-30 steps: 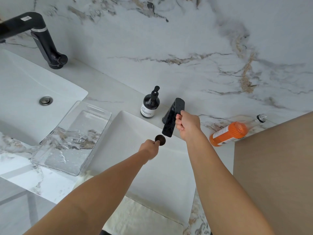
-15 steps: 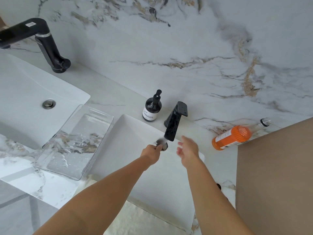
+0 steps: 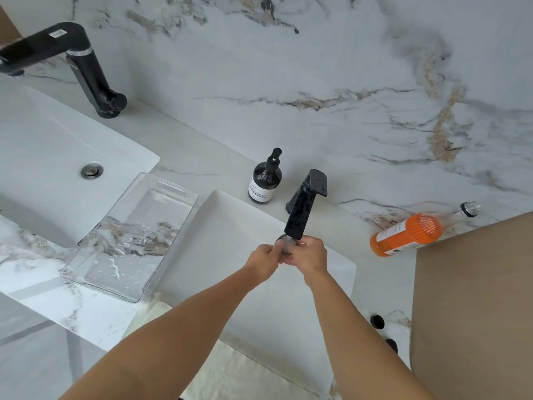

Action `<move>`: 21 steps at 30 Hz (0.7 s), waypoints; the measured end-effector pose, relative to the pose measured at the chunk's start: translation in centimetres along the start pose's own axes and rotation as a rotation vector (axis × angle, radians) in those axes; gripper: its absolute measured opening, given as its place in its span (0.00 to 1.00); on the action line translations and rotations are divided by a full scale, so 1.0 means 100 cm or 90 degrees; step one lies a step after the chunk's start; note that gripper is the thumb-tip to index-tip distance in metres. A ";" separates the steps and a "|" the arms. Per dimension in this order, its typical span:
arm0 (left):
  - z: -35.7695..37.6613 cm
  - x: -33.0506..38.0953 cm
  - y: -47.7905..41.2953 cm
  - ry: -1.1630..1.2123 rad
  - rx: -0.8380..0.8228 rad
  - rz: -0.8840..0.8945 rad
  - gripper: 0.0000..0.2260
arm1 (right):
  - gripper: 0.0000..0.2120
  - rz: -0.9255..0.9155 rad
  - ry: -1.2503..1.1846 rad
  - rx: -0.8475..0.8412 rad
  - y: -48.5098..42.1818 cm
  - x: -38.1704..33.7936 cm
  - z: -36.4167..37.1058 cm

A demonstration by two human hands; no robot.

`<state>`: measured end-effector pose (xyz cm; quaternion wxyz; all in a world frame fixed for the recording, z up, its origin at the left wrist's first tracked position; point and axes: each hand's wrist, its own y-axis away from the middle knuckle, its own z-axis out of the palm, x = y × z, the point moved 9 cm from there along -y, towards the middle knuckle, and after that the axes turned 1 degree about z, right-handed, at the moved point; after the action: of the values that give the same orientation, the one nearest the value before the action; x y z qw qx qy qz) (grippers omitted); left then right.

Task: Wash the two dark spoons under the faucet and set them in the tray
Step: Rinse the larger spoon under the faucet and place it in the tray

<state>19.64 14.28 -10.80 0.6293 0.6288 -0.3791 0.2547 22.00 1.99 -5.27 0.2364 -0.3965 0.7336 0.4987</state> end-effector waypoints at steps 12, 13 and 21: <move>0.023 0.020 -0.007 0.214 -0.171 -0.051 0.06 | 0.37 -0.375 0.234 0.150 0.037 -0.116 -0.055; 0.021 0.022 -0.007 0.213 -0.169 -0.045 0.06 | 0.37 -0.409 0.308 0.110 0.040 -0.126 -0.046; 0.016 0.030 -0.008 0.318 -0.167 -0.022 0.06 | 0.30 -0.422 0.498 0.045 0.043 -0.133 -0.029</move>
<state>21.76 12.19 -8.95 0.7833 0.4664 -0.2313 0.3398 26.23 4.70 8.05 0.1028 -0.7565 0.6185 0.1860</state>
